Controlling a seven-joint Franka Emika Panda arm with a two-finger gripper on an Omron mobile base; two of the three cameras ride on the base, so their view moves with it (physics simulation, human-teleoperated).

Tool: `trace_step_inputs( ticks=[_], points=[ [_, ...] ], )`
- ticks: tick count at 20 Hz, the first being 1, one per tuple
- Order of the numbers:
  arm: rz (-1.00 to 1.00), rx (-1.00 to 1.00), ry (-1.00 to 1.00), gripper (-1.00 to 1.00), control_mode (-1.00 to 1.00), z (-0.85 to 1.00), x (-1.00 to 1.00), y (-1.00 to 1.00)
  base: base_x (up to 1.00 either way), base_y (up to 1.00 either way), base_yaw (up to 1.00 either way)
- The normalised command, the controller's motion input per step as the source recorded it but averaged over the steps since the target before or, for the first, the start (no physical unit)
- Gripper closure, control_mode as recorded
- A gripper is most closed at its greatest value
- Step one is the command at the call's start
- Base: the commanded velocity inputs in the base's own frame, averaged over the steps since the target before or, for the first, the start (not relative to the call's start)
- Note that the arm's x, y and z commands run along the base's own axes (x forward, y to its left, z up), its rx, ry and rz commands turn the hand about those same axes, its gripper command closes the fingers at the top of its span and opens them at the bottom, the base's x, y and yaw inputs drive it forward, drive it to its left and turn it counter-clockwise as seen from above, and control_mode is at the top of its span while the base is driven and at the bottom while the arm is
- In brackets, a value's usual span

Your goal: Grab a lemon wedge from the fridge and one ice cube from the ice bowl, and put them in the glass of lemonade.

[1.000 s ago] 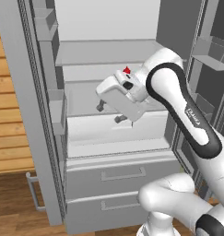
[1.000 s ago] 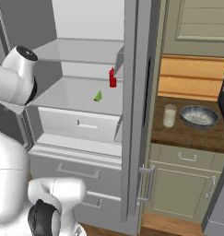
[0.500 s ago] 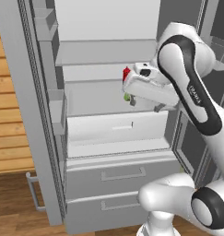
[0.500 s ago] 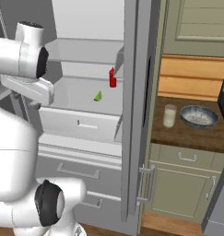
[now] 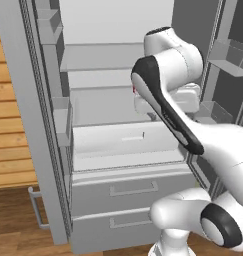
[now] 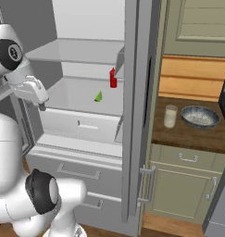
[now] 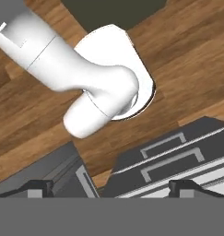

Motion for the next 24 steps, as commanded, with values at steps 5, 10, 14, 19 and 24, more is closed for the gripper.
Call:
trace_step_inputs(
  ticks=[5, 10, 14, 19, 24],
  points=[
    [-0.19, 0.05, -0.26, -1.00, -1.00, -0.59, 0.67, -0.14, 0.00, 0.00, 0.00],
    [-0.06, 0.00, -0.15, -1.00, -1.00, -0.44, 1.00, 0.00, 0.00, 0.00, 0.00],
    [0.18, 0.00, 0.00, -1.00, -1.00, 0.00, 0.92, -0.14, 0.00, 0.00, 0.00],
    [0.38, 0.00, -0.07, -1.00, -1.00, 0.00, 0.37, -0.33, 0.00, 0.00, 0.00],
    [0.43, 0.00, -0.09, -1.00, -1.00, -0.18, 0.09, -0.18, 0.00, 0.00, 0.00]
  ],
)
